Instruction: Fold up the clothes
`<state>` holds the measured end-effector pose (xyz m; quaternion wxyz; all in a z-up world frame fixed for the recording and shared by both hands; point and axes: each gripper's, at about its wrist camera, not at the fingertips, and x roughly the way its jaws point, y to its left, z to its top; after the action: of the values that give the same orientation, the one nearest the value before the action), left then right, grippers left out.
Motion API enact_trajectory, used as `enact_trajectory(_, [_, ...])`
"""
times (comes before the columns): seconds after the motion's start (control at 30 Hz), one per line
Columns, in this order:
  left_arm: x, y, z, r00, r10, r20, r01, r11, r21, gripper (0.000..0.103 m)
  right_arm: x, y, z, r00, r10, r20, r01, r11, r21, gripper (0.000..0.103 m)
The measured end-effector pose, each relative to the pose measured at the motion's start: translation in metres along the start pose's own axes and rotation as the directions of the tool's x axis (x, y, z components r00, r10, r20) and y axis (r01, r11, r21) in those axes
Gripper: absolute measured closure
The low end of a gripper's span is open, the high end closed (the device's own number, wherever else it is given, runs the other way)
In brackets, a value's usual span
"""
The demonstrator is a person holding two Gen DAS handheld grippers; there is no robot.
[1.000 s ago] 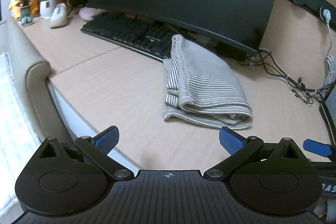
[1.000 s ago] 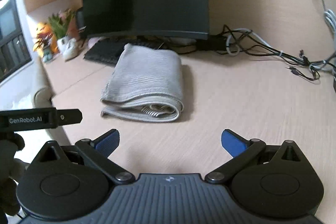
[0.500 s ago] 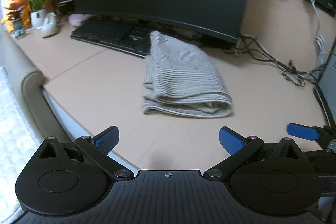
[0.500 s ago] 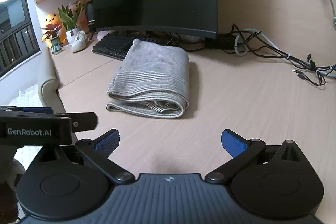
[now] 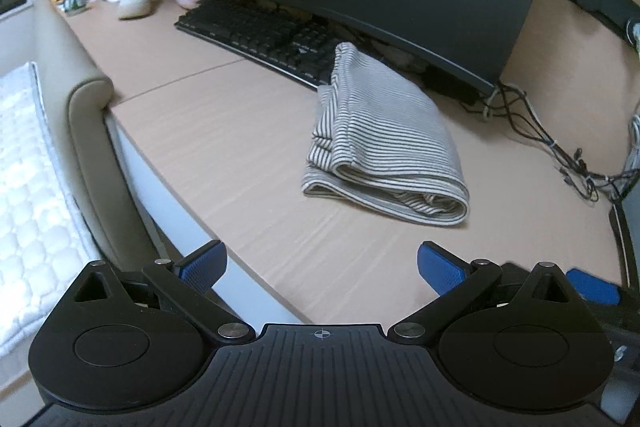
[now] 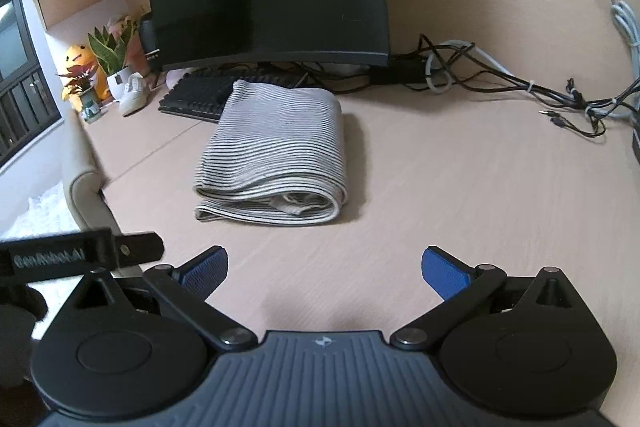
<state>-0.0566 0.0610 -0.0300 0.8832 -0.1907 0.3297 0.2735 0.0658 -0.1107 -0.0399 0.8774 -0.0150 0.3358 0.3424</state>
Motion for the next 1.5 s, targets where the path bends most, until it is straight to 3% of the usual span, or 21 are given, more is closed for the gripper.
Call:
enact_trajectory(0.4, [-0.009, 0.0, 0.0, 1.0, 0.02, 0.02, -0.021, 0.998, 0.056, 0.0, -0.013, 0.013, 0.003, 0.994, -0.066, 0.088, 0.075, 0.992, -0.105, 0.0])
enact_trajectory(1.5, [-0.012, 0.004, -0.004, 0.999, 0.028, 0.019, -0.029, 0.998, 0.051, 0.0, -0.011, 0.006, 0.001, 0.998, -0.029, 0.047, 0.033, 0.996, -0.088, 0.0])
